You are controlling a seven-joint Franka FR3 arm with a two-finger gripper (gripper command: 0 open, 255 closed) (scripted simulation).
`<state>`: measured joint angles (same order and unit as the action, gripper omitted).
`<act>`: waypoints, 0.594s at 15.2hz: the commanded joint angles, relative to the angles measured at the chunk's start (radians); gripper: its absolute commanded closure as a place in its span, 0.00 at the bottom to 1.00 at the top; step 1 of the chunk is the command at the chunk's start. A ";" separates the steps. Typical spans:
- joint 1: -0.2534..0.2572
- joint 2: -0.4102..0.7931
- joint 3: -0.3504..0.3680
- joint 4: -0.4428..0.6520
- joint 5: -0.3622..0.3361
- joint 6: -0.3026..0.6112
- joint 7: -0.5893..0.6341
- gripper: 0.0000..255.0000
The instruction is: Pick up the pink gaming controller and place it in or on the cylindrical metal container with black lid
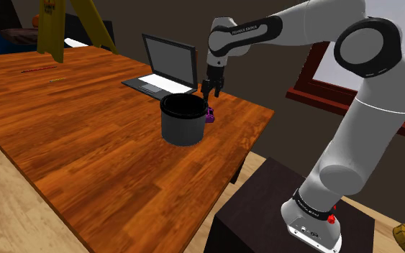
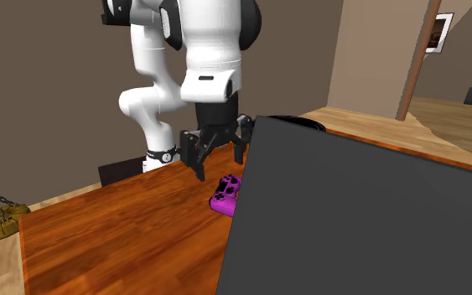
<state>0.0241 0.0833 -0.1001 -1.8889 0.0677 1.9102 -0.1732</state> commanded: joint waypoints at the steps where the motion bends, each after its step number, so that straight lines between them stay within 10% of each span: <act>1: -0.002 0.084 0.001 0.069 0.022 0.003 -0.005 0.00; 9: 0.000 0.120 0.005 0.007 0.031 0.098 -0.010 0.00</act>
<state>0.0233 0.2019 -0.0955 -1.8647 0.0981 1.9897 -0.1832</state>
